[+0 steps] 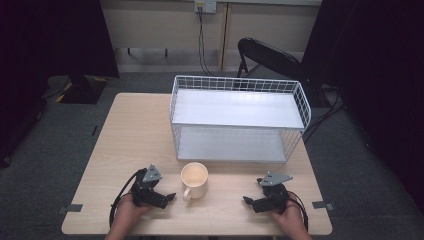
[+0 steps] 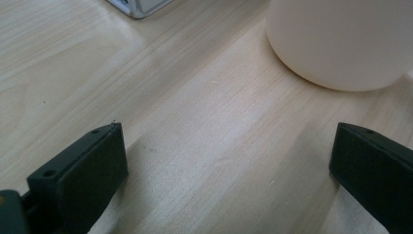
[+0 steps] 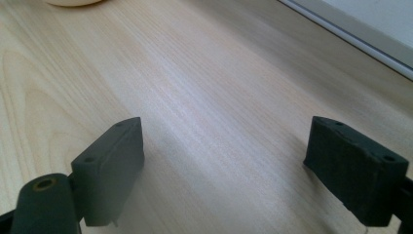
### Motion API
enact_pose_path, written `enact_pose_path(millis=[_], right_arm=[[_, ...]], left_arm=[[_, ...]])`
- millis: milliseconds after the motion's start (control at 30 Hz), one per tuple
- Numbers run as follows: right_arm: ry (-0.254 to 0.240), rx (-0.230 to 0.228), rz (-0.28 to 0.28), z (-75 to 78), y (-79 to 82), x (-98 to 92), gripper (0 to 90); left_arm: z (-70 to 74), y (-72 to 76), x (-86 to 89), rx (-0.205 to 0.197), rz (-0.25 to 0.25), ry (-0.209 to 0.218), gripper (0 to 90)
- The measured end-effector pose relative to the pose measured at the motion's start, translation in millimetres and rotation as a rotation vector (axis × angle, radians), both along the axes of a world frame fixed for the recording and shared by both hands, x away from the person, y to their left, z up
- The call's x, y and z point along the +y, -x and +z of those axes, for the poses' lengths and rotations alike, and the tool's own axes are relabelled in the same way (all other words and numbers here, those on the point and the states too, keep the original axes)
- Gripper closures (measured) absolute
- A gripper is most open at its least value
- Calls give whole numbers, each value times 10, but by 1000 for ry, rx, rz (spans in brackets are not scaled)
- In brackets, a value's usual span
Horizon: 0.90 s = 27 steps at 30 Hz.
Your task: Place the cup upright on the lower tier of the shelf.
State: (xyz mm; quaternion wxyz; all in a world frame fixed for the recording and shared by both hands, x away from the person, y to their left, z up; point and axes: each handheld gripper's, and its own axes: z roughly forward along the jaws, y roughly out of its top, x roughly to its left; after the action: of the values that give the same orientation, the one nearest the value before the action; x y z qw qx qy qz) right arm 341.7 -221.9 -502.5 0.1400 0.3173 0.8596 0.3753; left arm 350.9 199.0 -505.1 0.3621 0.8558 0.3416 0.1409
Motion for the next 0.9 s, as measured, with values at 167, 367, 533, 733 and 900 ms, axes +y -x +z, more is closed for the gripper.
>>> enact_pose_path(millis=[167,367,533,733,900], right_arm=[[-1,0,-1,0,5,-3,135],[0,0,-1,0,5,-3,136],[0,0,-1,0,4,-4,135],[-1,0,-1,0,5,-3,135],[-1,0,-1,0,5,-3,135]], left_arm=[[3,20,-17,0,40,-2,1],[50,81,-55,16,58,-9,125],[85,123,-77,28,37,-20,175],[133,160,-94,55,18,-8,216],[195,200,-105,65,2,12,219]])
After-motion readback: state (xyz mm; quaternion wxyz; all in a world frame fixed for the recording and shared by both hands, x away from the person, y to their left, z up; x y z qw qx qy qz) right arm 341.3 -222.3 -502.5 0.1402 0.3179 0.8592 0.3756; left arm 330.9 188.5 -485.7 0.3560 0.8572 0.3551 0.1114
